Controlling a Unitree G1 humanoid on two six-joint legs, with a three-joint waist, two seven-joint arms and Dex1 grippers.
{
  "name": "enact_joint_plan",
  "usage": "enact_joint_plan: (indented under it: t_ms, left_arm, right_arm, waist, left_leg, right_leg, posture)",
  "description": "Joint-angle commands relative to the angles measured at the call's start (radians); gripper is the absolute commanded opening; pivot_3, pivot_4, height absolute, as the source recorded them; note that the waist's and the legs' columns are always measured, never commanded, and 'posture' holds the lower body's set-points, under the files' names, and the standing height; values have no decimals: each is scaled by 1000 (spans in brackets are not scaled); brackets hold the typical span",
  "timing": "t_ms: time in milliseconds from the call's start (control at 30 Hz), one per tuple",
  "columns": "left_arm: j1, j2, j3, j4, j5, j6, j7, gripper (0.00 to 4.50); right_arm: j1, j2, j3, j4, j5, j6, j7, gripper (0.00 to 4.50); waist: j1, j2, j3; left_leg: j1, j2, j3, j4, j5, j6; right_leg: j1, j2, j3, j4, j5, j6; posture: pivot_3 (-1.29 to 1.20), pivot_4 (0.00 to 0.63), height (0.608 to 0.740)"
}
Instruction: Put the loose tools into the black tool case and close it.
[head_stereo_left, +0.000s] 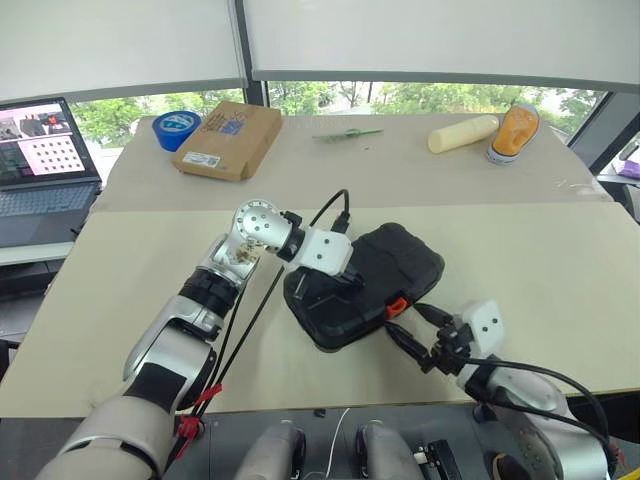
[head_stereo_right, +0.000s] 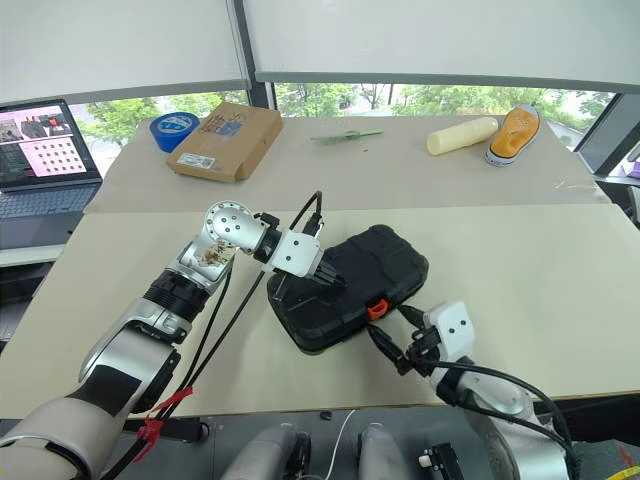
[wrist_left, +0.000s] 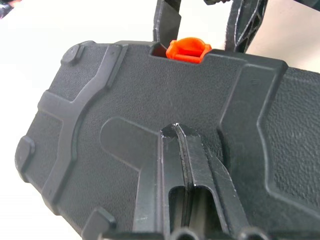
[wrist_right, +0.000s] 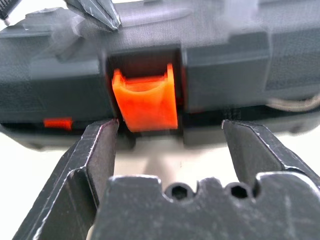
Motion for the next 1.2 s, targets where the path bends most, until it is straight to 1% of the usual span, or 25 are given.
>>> enact_joint_plan:
  t_ms: [33,200,300,333,400,433,467,500,667,833,1000,1067,1200]
  left_arm:
    - [11,0,-30,3,20,0,-24,0]
    - [11,0,-31,2,21,0,-24,0]
    - [11,0,-32,4,22,-4,-24,0]
    - [11,0,-32,4,22,-5,-24,0]
    - [11,0,-33,4,23,-6,-24,0]
    - [11,-1,-33,4,23,-6,-24,0]
    - [11,-1,-33,4,23,-6,-24,0]
    - [12,-1,-33,4,23,-7,-25,0]
    - [16,-1,-36,2,24,-12,-25,0]
    - [14,-6,-42,18,34,-39,-17,0]
    - [16,-18,-45,27,40,-53,-5,0]
    - [18,-23,-49,30,46,-63,0,0]
    - [34,-24,-70,32,66,-94,13,0]
  right_arm:
    - [-31,1,-13,-61,25,-53,15,3842]
    - [-31,-6,3,-45,12,-70,33,3842]
    - [-30,-16,20,-33,-13,-105,54,3113]
    - [-30,-21,28,-28,-24,-120,62,2821]
    - [-31,-25,37,-19,-35,-141,72,2048]
    - [-32,-25,39,-16,-38,-151,76,1798]
    - [-31,-25,39,-13,-41,-158,80,1430]
    - [-29,-25,38,-12,-42,-164,82,1269]
    - [-7,-56,15,-39,-42,-168,106,1251]
    - [12,-120,-29,-96,-13,-118,117,1250]
    - [108,-203,-72,-166,40,-66,174,1250]
    - [143,-220,-69,-155,36,-65,184,1250]
    - [169,-228,-32,-61,-37,-117,175,1250]
  waist:
    - [0,0,0]
    - [0,0,0]
    - [0,0,0]
    - [0,0,0]
    - [0,0,0]
    - [0,0,0]
    - [0,0,0]
    - [0,0,0]
    - [0,0,0]
    - [2,0,0]
    - [3,0,0]
    - [7,0,0]
    - [11,0,0]
  left_leg:
    - [0,0,0,0,0,0]
    - [0,0,0,0,0,0]
    - [0,0,0,0,0,0]
    - [0,0,0,0,0,0]
    - [0,0,0,0,0,0]
    - [0,0,0,0,0,0]
    - [0,0,0,0,0,0]
    - [0,0,0,0,0,0]
    - [0,0,0,0,0,0]
    - [0,0,0,0,0,0]
    - [0,0,0,0,0,0]
    - [0,0,0,0,0,1]
    - [0,0,0,0,-1,1]
  right_leg:
    - [0,0,0,0,0,0]
    - [0,0,0,0,0,0]
    - [0,0,0,0,0,0]
    - [0,0,0,0,0,0]
    - [0,0,0,0,0,0]
    - [0,0,0,0,0,0]
    - [0,0,0,0,0,0]
    - [0,0,0,0,0,0]
    - [0,0,0,0,0,0]
    - [0,0,0,0,0,0]
    - [0,0,0,0,0,0]
    - [1,0,0,-1,0,0]
    - [1,-1,0,-1,0,1]
  posture:
    - [0,150,738]
    - [0,150,738]
    - [0,150,738]
    - [0,150,738]
    - [0,150,738]
    - [0,150,738]
    - [0,150,738]
    - [0,150,738]
    - [0,150,738]
    - [0,150,738]
    - [0,150,738]
    - [0,150,738]
    - [0,150,738]
